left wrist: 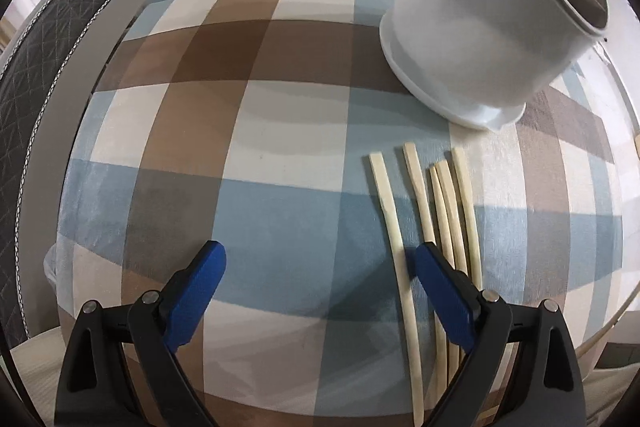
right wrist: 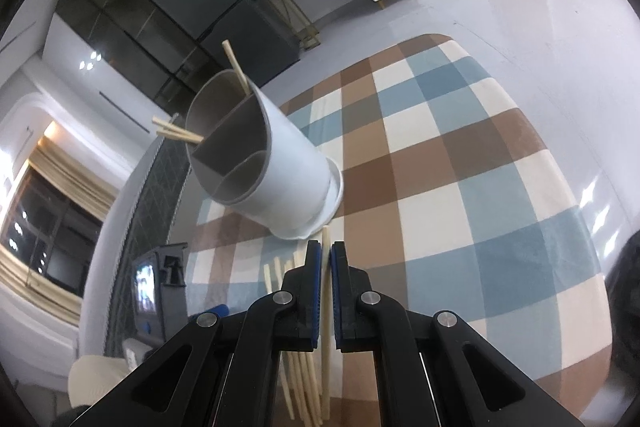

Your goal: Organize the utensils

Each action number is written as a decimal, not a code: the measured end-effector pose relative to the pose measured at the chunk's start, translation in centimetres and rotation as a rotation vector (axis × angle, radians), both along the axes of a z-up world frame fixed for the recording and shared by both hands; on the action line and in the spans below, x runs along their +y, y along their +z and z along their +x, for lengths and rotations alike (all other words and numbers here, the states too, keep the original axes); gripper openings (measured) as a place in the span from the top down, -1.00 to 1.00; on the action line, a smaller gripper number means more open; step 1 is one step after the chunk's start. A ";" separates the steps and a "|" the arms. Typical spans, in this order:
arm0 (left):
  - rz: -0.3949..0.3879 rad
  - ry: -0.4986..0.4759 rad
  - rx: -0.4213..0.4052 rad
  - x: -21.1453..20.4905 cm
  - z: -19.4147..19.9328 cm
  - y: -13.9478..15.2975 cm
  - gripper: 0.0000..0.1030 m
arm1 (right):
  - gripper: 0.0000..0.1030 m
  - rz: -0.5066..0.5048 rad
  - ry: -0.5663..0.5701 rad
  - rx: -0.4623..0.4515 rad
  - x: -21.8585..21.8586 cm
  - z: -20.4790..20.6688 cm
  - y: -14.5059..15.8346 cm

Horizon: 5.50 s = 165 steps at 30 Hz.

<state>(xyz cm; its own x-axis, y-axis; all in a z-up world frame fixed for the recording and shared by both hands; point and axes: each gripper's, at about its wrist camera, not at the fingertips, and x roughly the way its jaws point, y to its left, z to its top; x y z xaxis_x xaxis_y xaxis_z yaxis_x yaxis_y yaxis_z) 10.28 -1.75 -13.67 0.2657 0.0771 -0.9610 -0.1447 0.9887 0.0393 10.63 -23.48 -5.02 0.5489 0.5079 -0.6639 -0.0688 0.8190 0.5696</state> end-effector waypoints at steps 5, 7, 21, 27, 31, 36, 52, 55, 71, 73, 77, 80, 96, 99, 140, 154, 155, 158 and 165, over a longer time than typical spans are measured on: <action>-0.001 0.002 0.011 0.0 0.7 0.1 -0.79 | 0.92 -0.010 -0.008 -0.056 -0.2 -0.6 1.3; 0.004 -0.010 0.004 -0.5 1.6 -0.2 -0.75 | 0.92 -0.007 -0.010 -0.064 -0.1 -0.6 1.5; -0.009 -0.050 0.023 -3.2 5.2 0.8 0.81 | 0.92 0.042 -0.027 -0.072 -0.9 0.0 1.9; -0.038 -0.027 0.022 -4.4 5.8 1.3 0.96 | 0.92 0.009 -0.019 -0.112 -1.0 -0.6 2.8; -0.072 -0.032 -0.106 -4.2 3.4 4.0 0.96 | 0.92 -0.016 -0.033 -0.146 -1.2 -1.6 3.4; -0.097 -0.081 -0.284 -3.8 -0.8 8.3 0.96 | 0.92 -0.026 -0.052 -0.161 -1.0 -3.4 3.7; -0.198 -0.218 -0.545 -1.6 -7.6 14.1 0.96 | 0.92 -0.133 -0.057 -0.267 1.0 -7.5 5.4; -0.192 -0.257 -0.545 -2.2 -8.5 14.0 0.98 | 0.92 -0.142 -0.047 -0.291 1.3 -8.1 5.7; -0.154 -0.275 -0.517 -1.6 -8.9 15.2 1.00 | 0.92 -0.181 -0.031 -0.347 2.4 -9.3 6.6; -0.182 -0.222 -0.493 -0.2 -8.1 14.7 1.00 | 0.92 -0.176 -0.032 -0.342 2.4 -9.2 6.6; -0.203 -0.125 -0.390 2.8 -5.7 12.4 0.77 | 0.92 -0.161 -0.038 -0.342 2.4 -9.1 6.8; -0.213 -0.054 -0.311 4.5 -3.7 10.3 0.13 | 0.92 -0.138 -0.042 -0.334 2.2 -8.7 6.7; -0.153 0.007 -0.132 4.7 6.5 1.8 -0.11 | 0.92 -0.054 -0.035 -0.284 1.1 -5.0 5.4; -0.113 -0.025 -0.121 3.9 7.4 1.0 -0.11 | 0.92 -0.045 -0.035 -0.274 0.8 -4.4 5.1; -0.191 -0.215 -0.557 0.9 -7.2 16.1 0.99 | 0.92 -0.149 -0.009 -0.358 2.4 -7.8 6.8; -0.203 -0.315 -0.616 -0.3 -7.8 20.4 1.00 | 0.92 -0.130 -0.021 -0.386 2.4 -7.7 7.9; -0.213 -0.310 -0.620 -0.1 -7.7 20.6 1.00 | 0.92 -0.127 -0.022 -0.389 2.3 -7.6 8.0; -0.232 -0.296 -0.630 0.7 -7.4 20.9 1.00 | 0.92 -0.115 -0.025 -0.396 2.0 -7.7 8.4; -0.235 -0.281 -0.614 1.7 -7.0 20.3 1.00 | 0.92 -0.100 -0.025 -0.394 1.8 -7.6 8.3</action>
